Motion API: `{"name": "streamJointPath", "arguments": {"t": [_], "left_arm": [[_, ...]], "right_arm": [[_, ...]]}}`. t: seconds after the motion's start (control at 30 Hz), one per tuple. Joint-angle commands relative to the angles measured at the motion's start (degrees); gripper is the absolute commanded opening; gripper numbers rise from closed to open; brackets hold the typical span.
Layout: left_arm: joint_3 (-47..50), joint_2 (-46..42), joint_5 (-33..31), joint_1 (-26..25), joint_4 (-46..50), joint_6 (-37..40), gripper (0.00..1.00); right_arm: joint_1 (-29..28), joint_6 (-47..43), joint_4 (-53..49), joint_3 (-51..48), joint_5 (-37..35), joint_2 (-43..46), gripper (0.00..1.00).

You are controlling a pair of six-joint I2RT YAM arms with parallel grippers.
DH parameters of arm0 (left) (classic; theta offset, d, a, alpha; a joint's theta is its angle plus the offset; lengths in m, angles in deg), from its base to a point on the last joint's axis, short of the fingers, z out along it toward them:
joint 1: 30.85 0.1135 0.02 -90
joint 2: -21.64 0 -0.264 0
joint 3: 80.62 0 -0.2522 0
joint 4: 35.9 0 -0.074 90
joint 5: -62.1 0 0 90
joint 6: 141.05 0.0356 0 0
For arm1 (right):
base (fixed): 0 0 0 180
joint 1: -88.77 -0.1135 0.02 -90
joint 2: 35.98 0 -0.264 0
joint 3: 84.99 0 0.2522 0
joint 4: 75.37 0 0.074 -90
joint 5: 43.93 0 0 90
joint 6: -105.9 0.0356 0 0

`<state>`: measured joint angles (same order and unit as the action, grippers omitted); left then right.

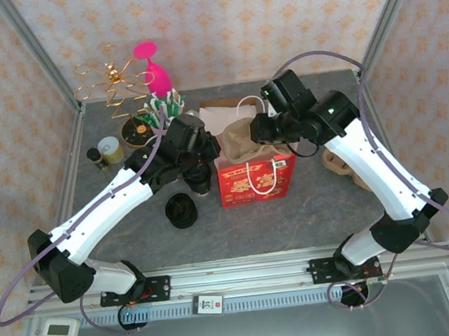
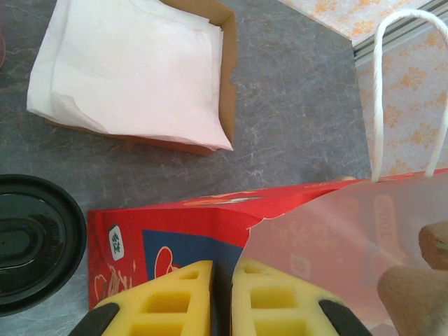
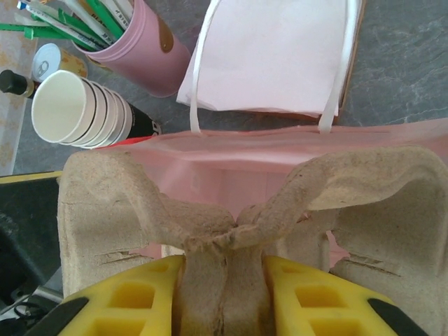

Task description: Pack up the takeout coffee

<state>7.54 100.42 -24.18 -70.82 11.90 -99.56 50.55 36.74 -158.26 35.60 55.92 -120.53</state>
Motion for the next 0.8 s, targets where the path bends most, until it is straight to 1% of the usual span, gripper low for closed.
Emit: {"name": "streamJointPath", "arguments": {"t": [0.0,0.1,0.2,0.3,0.4,0.47,0.57,0.7,0.77], "left_arm": [[-1.46,-1.33,0.51,0.55,-1.74,-0.62,0.14],[-1.63,-0.99,0.29,0.5,-1.27,-0.44,0.14],[-1.63,-1.09,-0.1,0.45,-1.26,-0.53,0.14],[-1.96,-0.99,-0.61,0.5,-0.85,-0.4,0.14],[-1.86,-1.05,-1.24,0.5,-0.75,-0.64,0.14],[-1.63,-0.85,-1.26,0.5,-1.02,-1.05,0.14],[-1.46,-0.73,-1.21,0.5,-1.3,-1.71,0.14],[-1.46,-0.89,-1.71,0.44,-1.86,-2.28,0.14],[-1.74,-0.79,-0.97,0.5,-2.16,-2.24,0.14]], "right_arm": [[0.16,-1.35,-0.31,1.21,-2.95,-1.83,0.28],[0.16,-1.38,1.86,1.29,-0.94,-1.97,0.28],[0.16,-1.69,0.27,1.66,-3.05,-3.38,0.28],[0.16,-1.6,0.31,-0.4,-2.99,-2.75,0.27],[0.15,-0.87,-0.16,-2.52,-4.84,-1.42,0.27],[0.0,-0.57,-1.06,-3.48,-3.79,-1.4,0.27],[-0.8,0.23,-2.0,-4.94,-4.01,-1.05,0.26],[-0.81,1.67,-0.49,-7.64,-6.23,0.95,0.26],[-0.86,2.02,0.6,-8.8,-4.5,0.69,0.26]]}}
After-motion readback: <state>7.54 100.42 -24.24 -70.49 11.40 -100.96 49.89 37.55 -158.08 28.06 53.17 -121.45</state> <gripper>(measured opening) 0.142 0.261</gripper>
